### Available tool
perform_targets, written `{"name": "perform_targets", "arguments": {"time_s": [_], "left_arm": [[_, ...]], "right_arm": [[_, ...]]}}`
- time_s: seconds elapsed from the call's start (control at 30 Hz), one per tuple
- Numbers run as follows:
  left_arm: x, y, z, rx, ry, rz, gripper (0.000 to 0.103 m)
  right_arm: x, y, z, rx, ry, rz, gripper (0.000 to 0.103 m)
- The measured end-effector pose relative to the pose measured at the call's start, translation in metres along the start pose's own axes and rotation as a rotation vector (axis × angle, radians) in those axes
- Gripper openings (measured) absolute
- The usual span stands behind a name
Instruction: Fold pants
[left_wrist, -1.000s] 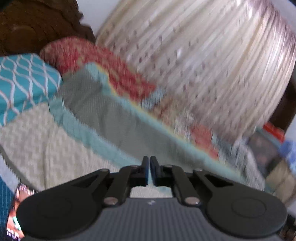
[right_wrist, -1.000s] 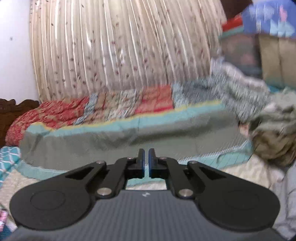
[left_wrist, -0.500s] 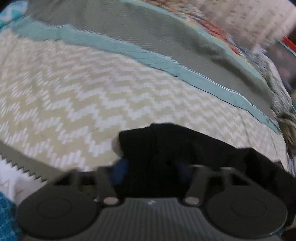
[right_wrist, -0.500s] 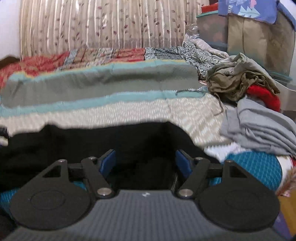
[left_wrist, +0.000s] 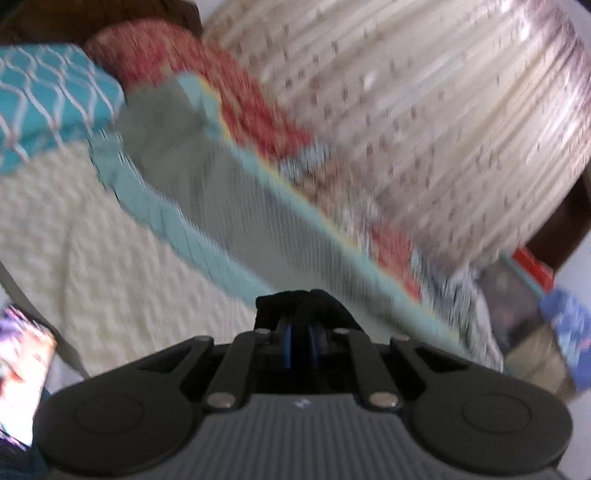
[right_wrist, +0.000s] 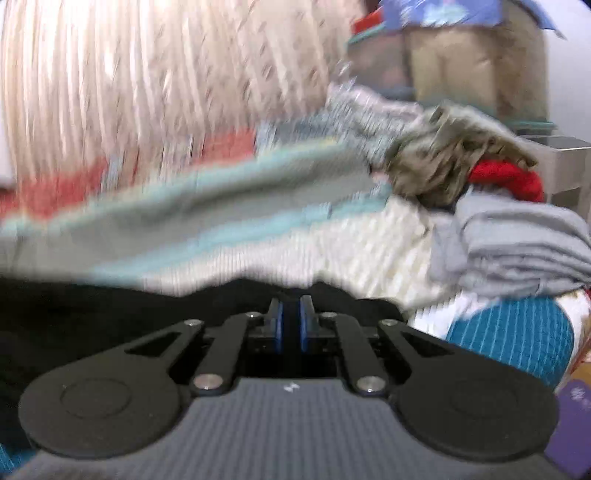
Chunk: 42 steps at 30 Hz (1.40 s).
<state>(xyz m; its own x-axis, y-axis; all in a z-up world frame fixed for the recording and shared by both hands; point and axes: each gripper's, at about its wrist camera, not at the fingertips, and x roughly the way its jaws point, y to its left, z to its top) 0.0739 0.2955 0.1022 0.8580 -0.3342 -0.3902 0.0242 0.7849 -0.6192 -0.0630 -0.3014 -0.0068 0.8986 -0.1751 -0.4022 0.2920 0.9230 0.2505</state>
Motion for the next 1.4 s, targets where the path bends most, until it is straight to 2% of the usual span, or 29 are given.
{"name": "perform_targets", "arguments": {"time_s": [0.17, 0.23, 0.27, 0.3, 0.33, 0.43, 0.53, 0.57, 0.63, 0.7, 0.77, 0.83, 0.97, 1.03, 1.1, 1.13, 1.17, 1.2, 1.23, 1.27, 1.4], "left_arm": [[-0.036, -0.003, 0.032, 0.028, -0.110, 0.020, 0.008], [-0.045, -0.003, 0.038, 0.028, -0.139, 0.028, 0.008], [-0.049, -0.003, 0.038, 0.026, -0.146, 0.027, 0.008], [-0.052, -0.002, 0.038, 0.028, -0.148, 0.024, 0.008], [-0.053, -0.002, 0.037, 0.032, -0.146, 0.021, 0.008], [-0.054, -0.003, 0.031, 0.041, -0.118, 0.011, 0.008], [-0.054, -0.006, 0.025, 0.076, -0.108, 0.027, 0.008], [-0.056, -0.008, 0.023, 0.086, -0.117, 0.035, 0.008], [-0.060, -0.007, 0.022, 0.072, -0.125, 0.019, 0.008], [-0.064, -0.008, 0.021, 0.066, -0.129, 0.013, 0.008], [-0.065, -0.009, 0.020, 0.076, -0.127, 0.022, 0.008], [-0.065, -0.009, 0.020, 0.074, -0.124, 0.026, 0.008], [-0.066, -0.010, 0.018, 0.067, -0.126, 0.034, 0.008], [-0.065, -0.010, 0.019, 0.069, -0.127, 0.038, 0.008], [-0.063, -0.011, 0.021, 0.068, -0.125, 0.043, 0.008], [-0.061, -0.011, 0.022, 0.068, -0.124, 0.046, 0.008], [-0.060, -0.010, 0.022, 0.067, -0.124, 0.050, 0.008], [-0.059, -0.008, 0.023, 0.067, -0.123, 0.052, 0.008], [-0.058, -0.008, 0.024, 0.067, -0.123, 0.057, 0.008], [-0.058, -0.006, 0.026, 0.067, -0.121, 0.062, 0.008], [-0.054, -0.003, 0.032, 0.078, -0.126, 0.084, 0.008]], "right_arm": [[-0.026, -0.004, 0.048, 0.038, -0.202, 0.003, 0.005], [-0.030, 0.000, 0.053, -0.040, -0.236, -0.021, 0.006], [-0.032, -0.002, 0.051, -0.069, -0.213, 0.014, 0.007], [-0.031, -0.008, 0.047, -0.073, -0.155, 0.077, 0.010], [-0.028, -0.015, 0.042, -0.068, -0.087, 0.131, 0.010], [-0.016, -0.025, 0.015, -0.131, 0.135, 0.207, 0.010], [-0.009, -0.032, -0.005, -0.190, 0.249, 0.185, 0.010], [-0.006, -0.035, -0.007, -0.192, 0.265, 0.165, 0.014], [-0.004, -0.044, -0.006, -0.153, 0.244, 0.121, 0.039], [-0.004, -0.059, -0.001, -0.071, 0.196, 0.079, 0.049], [-0.001, -0.068, 0.004, 0.001, 0.177, 0.070, 0.051], [0.004, -0.069, 0.003, 0.027, 0.182, 0.074, 0.060], [0.013, -0.046, -0.008, -0.058, 0.215, 0.107, 0.063], [0.018, -0.031, -0.013, -0.110, 0.225, 0.133, 0.070], [0.029, -0.015, -0.017, -0.160, 0.235, 0.133, 0.069], [0.037, -0.009, -0.018, -0.182, 0.254, 0.131, 0.059], [0.044, -0.004, -0.019, -0.207, 0.293, 0.130, 0.040], [0.054, 0.003, -0.020, -0.264, 0.357, 0.107, 0.017], [0.058, 0.007, -0.020, -0.317, 0.376, 0.081, 0.016], [0.053, 0.009, -0.013, -0.353, 0.351, 0.088, 0.016], [0.025, 0.003, 0.048, -0.356, 0.189, 0.106, 0.015]]}}
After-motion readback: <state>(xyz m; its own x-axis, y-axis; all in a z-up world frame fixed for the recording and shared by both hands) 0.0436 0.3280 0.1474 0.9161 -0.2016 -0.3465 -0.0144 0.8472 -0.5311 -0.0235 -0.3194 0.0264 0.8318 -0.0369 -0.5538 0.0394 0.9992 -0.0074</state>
